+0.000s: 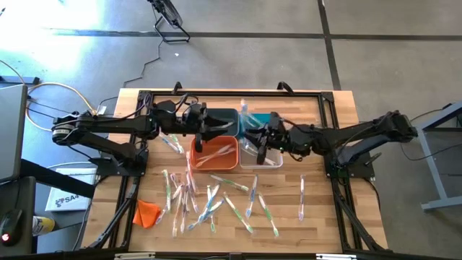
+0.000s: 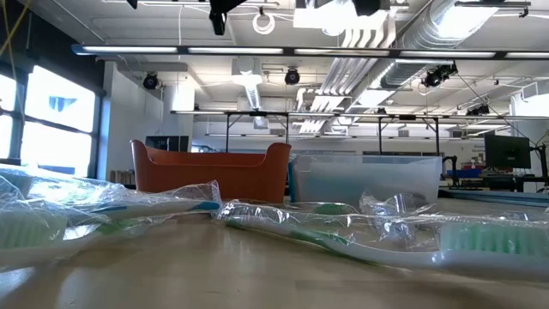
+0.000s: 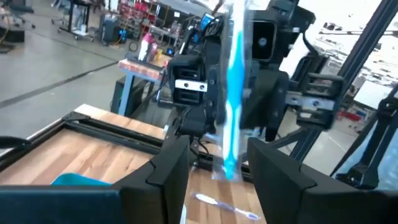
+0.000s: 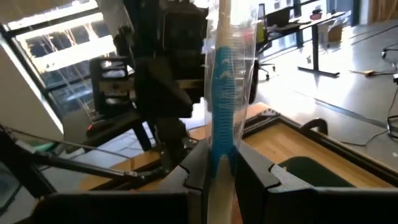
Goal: Pick & Place Toothbrushes
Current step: Put the blue toothbrush into the left blue bin
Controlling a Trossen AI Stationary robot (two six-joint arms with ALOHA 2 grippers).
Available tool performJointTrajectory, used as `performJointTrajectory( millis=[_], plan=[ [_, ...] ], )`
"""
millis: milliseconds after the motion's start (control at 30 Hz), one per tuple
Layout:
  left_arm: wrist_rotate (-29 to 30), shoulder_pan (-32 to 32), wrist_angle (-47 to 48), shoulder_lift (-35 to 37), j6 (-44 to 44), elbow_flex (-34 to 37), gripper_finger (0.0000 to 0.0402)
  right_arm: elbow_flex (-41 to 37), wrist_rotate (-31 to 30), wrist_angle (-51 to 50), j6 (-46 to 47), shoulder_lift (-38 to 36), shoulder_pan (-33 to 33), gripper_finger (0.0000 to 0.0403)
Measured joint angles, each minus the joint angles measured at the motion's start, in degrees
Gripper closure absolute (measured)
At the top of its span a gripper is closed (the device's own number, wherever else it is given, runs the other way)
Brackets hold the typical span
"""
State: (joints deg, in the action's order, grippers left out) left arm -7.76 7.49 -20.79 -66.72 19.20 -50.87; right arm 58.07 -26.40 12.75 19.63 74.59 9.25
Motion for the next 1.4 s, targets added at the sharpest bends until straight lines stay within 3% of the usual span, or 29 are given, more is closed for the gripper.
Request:
performJointTrajectory(
  millis=[500, 967, 1400],
  plan=[
    [-4.5, 0.0, -3.9, -4.3, 3.0, 0.1, 0.0242, 0.0, 2.6, 6.2, 0.2, 9.2, 0.0, 0.0363],
    [-5.8, 0.0, -7.0, -6.3, 2.1, 0.0, 0.0244, 0.0, 2.6, 5.4, 1.5, 9.3, -0.4, 0.0363],
    [-4.5, 0.0, -8.5, -6.3, 2.1, 0.1, 0.0355, 0.0, 2.5, 5.7, 1.5, 9.3, -0.4, 0.0363]
  ],
)
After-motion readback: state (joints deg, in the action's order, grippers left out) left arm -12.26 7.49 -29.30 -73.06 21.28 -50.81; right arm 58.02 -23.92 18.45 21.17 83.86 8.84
